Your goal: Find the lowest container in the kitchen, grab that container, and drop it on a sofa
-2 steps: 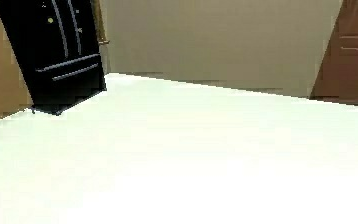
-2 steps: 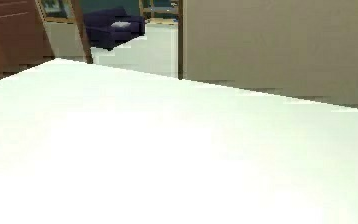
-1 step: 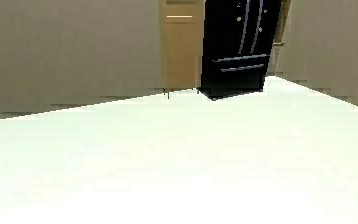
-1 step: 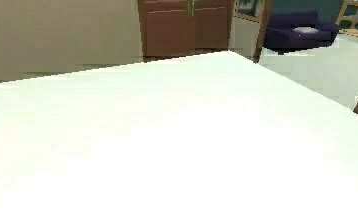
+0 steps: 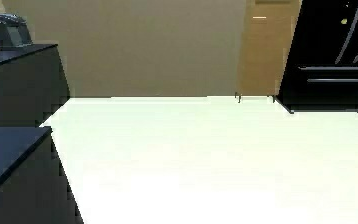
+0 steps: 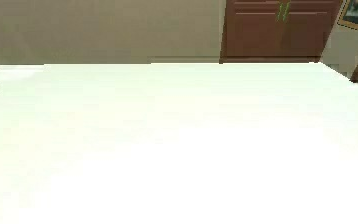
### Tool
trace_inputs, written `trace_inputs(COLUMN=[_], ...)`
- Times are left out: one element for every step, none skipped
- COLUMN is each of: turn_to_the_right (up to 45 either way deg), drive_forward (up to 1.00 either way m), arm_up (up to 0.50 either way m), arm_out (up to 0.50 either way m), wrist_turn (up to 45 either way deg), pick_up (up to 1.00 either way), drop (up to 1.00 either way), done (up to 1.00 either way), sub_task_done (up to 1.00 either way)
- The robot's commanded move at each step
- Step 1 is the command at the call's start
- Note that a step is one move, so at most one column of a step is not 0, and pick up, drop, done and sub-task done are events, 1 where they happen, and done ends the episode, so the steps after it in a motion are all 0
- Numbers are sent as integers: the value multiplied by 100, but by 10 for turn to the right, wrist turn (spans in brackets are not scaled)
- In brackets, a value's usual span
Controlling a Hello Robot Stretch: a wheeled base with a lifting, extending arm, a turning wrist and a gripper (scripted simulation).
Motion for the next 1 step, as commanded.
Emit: trace_inputs(turn_to_the_right=[0], drive_forward=[100], arm_up=[0], arm_out=[0], wrist_turn=[0], pick_up=[0], drop=[0], done=[0], sub_task_done=[0])
